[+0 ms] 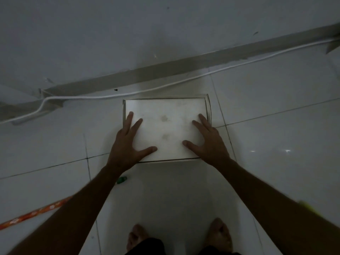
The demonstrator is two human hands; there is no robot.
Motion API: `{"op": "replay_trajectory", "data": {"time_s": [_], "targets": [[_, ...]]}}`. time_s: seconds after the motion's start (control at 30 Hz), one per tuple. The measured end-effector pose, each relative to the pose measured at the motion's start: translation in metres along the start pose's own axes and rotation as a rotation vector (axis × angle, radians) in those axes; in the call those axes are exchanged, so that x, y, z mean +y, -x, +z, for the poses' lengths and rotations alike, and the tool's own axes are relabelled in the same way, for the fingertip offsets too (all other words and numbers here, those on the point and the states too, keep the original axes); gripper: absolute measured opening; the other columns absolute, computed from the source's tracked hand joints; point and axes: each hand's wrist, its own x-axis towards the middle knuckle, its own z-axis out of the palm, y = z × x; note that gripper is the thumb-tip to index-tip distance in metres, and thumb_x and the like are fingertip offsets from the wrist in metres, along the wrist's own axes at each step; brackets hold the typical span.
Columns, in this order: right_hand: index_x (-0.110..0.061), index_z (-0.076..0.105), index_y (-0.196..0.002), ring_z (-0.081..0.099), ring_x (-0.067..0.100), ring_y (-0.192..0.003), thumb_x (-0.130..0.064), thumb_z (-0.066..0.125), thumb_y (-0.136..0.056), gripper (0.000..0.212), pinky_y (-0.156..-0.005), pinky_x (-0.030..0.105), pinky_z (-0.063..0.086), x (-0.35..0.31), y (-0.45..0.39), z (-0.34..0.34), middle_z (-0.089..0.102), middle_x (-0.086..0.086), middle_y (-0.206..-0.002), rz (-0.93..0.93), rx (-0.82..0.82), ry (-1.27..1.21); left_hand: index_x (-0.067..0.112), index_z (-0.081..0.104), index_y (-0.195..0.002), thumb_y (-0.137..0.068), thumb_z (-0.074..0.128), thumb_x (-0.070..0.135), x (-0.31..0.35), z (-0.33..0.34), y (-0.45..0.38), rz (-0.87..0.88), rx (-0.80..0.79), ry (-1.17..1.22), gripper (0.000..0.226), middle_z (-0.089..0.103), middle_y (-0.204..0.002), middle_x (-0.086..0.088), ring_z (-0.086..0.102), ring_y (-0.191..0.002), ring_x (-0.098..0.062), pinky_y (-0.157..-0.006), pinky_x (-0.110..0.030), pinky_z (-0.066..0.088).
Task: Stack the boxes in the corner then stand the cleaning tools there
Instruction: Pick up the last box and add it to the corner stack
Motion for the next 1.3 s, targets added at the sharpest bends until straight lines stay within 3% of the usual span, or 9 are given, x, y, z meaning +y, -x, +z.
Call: {"op": "replay_trajectory", "data": {"time_s": [0.1,0.43,0.67,0.8,1.0,1.13,1.3], "targets": [[-0.023,0.042,-0.15,0.033,0.03,-0.145,-0.064,0.069,-0.083,0.084,-0.112,0.047,0.034,0.002,-0.003,0.007,0.021,-0.003,-0.167,-0.014,0.078,-0.009,0.03,0.028,-0.156,-0.068,0.065,0.08,-0.003,0.005,-0.002,0.007,0.06,0.017,0.108,-0.001,-0.167,0.015,0.01,-0.148,-0.008,-0.114,-0.038,0.023],[-0.024,0.033,-0.155,0.021,0.028,-0.15,-0.065,0.072,-0.079,0.095,-0.112,0.037,0.021,-0.001,-0.001,0.011,0.014,0.0,-0.168,0.027,0.094,-0.03,0.025,0.029,-0.156,-0.069,0.066,0.08,-0.002,0.014,-0.004,0.038,0.101,0.012,0.11,0.0,-0.168,0.01,0.016,-0.152,-0.021,-0.115,-0.039,0.022],[-0.022,0.034,-0.155,0.02,0.026,-0.152,-0.07,0.069,-0.077,0.097,-0.116,0.041,0.021,-0.001,0.014,-0.014,0.017,0.001,-0.168,0.03,0.129,-0.039,0.024,0.03,-0.157,-0.07,0.072,0.075,0.029,-0.002,-0.004,0.098,0.105,-0.023,0.109,0.003,-0.168,0.009,0.023,-0.149,-0.026,-0.113,-0.038,0.026],[-0.025,0.032,-0.156,0.02,0.027,-0.152,-0.072,0.069,-0.077,0.099,-0.117,0.043,0.023,-0.015,0.033,-0.066,0.015,-0.001,-0.168,0.057,0.137,-0.056,0.024,0.029,-0.157,-0.069,0.076,0.072,0.076,-0.03,-0.002,0.114,0.086,-0.037,0.111,0.003,-0.168,0.009,0.025,-0.149,-0.028,-0.113,-0.041,0.028],[-0.025,0.031,-0.156,0.02,0.026,-0.151,-0.071,0.071,-0.075,0.101,-0.115,0.038,0.021,-0.044,0.068,-0.172,0.014,-0.002,-0.168,0.098,0.165,-0.069,0.024,0.031,-0.156,-0.067,0.066,0.082,0.17,-0.085,0.0,0.158,0.066,-0.027,0.112,0.001,-0.168,0.013,0.025,-0.149,-0.028,-0.115,-0.043,0.031],[-0.026,0.03,-0.156,0.019,0.025,-0.151,-0.07,0.072,-0.075,0.101,-0.117,0.041,0.022,-0.064,0.097,-0.258,0.013,-0.005,-0.168,0.138,0.197,-0.092,0.025,0.03,-0.156,-0.066,0.066,0.082,0.25,-0.129,0.001,0.207,0.05,-0.029,0.112,0.0,-0.167,0.016,0.025,-0.149,-0.027,-0.113,-0.047,0.033],[-0.026,0.033,-0.155,0.021,0.023,-0.15,-0.069,0.072,-0.074,0.1,-0.115,0.034,0.021,-0.083,0.145,-0.374,0.014,-0.005,-0.168,0.183,0.245,-0.125,0.028,0.03,-0.156,-0.063,0.064,0.084,0.364,-0.179,0.007,0.249,0.009,-0.016,0.114,-0.001,-0.166,0.019,0.025,-0.149,-0.026,-0.113,-0.047,0.034]]}}
